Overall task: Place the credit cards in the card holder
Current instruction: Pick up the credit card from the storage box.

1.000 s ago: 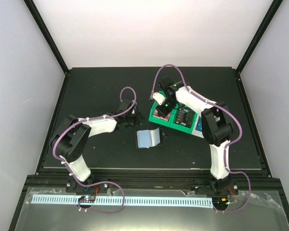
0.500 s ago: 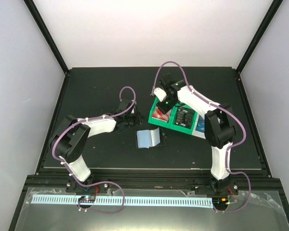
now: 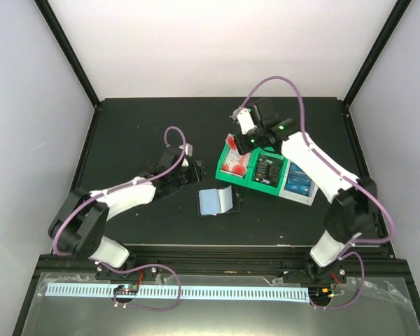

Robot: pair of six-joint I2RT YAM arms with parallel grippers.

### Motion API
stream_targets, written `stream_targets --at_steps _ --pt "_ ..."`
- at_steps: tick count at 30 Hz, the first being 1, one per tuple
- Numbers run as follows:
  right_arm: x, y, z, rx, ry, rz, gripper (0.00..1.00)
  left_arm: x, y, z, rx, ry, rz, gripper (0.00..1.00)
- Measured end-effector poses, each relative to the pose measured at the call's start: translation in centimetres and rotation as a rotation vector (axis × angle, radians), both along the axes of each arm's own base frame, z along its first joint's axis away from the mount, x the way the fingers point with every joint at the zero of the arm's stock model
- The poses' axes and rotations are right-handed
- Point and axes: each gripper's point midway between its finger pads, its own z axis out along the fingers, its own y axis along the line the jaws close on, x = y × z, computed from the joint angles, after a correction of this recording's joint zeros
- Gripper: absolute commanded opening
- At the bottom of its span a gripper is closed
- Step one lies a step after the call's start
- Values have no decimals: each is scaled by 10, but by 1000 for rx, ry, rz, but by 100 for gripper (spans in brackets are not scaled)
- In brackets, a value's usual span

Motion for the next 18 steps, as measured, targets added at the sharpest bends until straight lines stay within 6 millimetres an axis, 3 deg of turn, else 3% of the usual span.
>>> stream_targets --at_steps 4,6,8,10,13,16,18 --pt "-28 8 47 257 -21 -48 1 -19 13 23 -49 -59 17 69" --pt "-40 16 63 400 4 -65 1 -30 21 37 -77 -97 27 71" --pt "-51 26 67 543 76 -87 1 -41 29 57 -119 -150 36 73" --pt "-61 35 56 660 182 -120 1 -50 34 78 -165 -203 39 74" --pt "-79 45 21 789 398 -210 1 -61 34 98 -228 -226 24 76" --pt "-107 56 -13 863 603 -296 1 -76 27 106 -297 -184 -29 78" --pt "-121 64 -22 904 695 -323 1 -86 23 103 -330 -136 -59 79"
